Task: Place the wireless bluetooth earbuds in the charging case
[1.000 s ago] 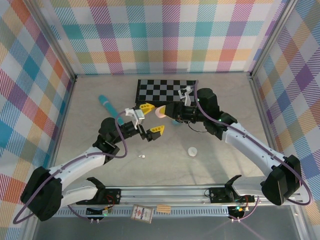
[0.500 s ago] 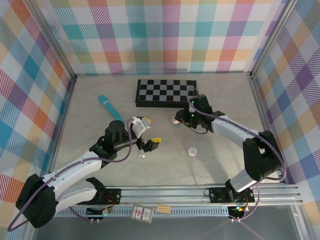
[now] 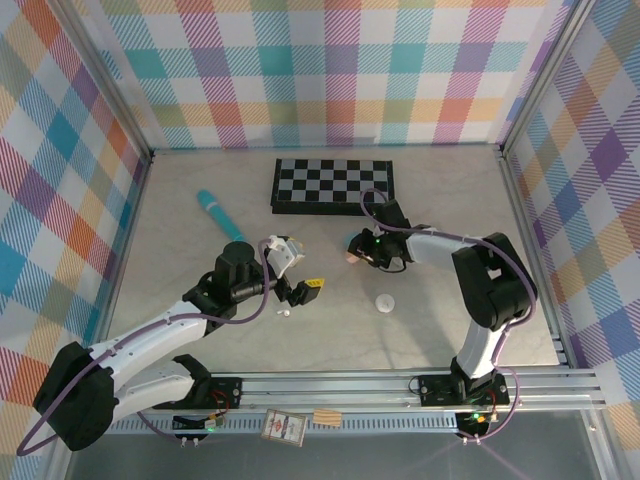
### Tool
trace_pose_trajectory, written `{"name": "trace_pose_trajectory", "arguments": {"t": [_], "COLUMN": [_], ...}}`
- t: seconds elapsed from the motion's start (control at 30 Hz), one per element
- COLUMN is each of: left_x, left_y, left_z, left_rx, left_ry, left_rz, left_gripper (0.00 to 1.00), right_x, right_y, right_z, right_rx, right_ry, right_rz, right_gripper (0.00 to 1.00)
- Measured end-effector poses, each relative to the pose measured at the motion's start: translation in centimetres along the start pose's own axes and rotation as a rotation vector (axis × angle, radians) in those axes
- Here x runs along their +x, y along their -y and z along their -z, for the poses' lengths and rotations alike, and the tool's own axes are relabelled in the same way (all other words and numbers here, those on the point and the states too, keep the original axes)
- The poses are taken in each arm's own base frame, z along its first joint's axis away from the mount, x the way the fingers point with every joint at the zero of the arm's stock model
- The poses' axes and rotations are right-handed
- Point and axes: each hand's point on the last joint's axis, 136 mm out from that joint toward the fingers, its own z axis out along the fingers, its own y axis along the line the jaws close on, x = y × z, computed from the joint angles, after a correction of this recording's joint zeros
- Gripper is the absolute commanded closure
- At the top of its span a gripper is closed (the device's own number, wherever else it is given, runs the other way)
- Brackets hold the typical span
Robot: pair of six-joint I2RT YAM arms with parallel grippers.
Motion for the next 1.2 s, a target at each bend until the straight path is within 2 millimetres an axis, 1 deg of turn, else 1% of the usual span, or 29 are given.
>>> {"name": "trace_pose_trajectory", "arguments": {"t": [0.1, 0.23, 0.33, 0.4, 0.47, 0.53, 0.6, 0.73, 0.8, 0.87, 0.97, 1.1, 1.2], "left_x": [0.1, 0.4, 1.0, 1.4, 1.6, 1.8, 2.0, 2.5, 2.6, 2.7, 2.6, 2.6, 2.6], "left_y": [-0.2, -0.4, -0.4, -0.5, -0.6, -0.6, -0.7, -0.7, -0.7, -0.7, -0.6, -0.5, -0.5], "left_z": [0.0, -0.2, -0.6, -0.9, -1.3, -1.5, -1.8, -2.3, -2.4, -2.5, -2.5, -2.4, -2.4], "left_rx": [-0.011, -0.017, -0.014, -0.013, -0.012, -0.009, -0.008, -0.002, 0.001, 0.002, 0.008, 0.010, 0.010], "left_ry": [-0.002, -0.015, -0.031, -0.040, -0.043, -0.047, -0.050, -0.058, -0.060, -0.061, -0.060, -0.061, -0.060], "left_rz": [0.001, 0.007, 0.015, 0.019, 0.023, 0.025, 0.026, 0.030, 0.031, 0.031, 0.031, 0.031, 0.031], "left_gripper": [0.00, 0.00, 0.00, 0.00, 0.00, 0.00, 0.00, 0.00, 0.00, 0.00, 0.00, 0.00, 0.00], "right_x": [-0.5, -0.6, -0.8, -1.2, -1.2, -0.8, 0.4, 3.9, 5.7, 6.8, 7.7, 8.7, 9.3], "right_y": [0.5, 1.7, 1.8, 1.6, 1.5, 2.1, 3.3, 6.0, 6.8, 7.1, 7.2, 8.2, 9.0], "right_z": [0.1, 1.0, 3.2, 5.6, 7.8, 9.5, 10.5, 10.3, 9.9, 9.6, 8.8, 7.4, 6.7], "right_rx": [0.042, 0.119, 0.162, 0.181, 0.204, 0.237, 0.279, 0.369, 0.404, 0.423, 0.441, 0.482, 0.502], "right_ry": [0.019, 0.033, 0.066, 0.114, 0.160, 0.188, 0.193, 0.132, 0.095, 0.072, 0.048, 0.011, -0.010], "right_rz": [0.042, 0.100, 0.143, 0.168, 0.184, 0.184, 0.167, 0.142, 0.141, 0.140, 0.136, 0.117, 0.107], "right_gripper": [0.41, 0.27, 0.19, 0.16, 0.15, 0.15, 0.16, 0.17, 0.18, 0.22, 0.26, 0.33, 0.37]}}
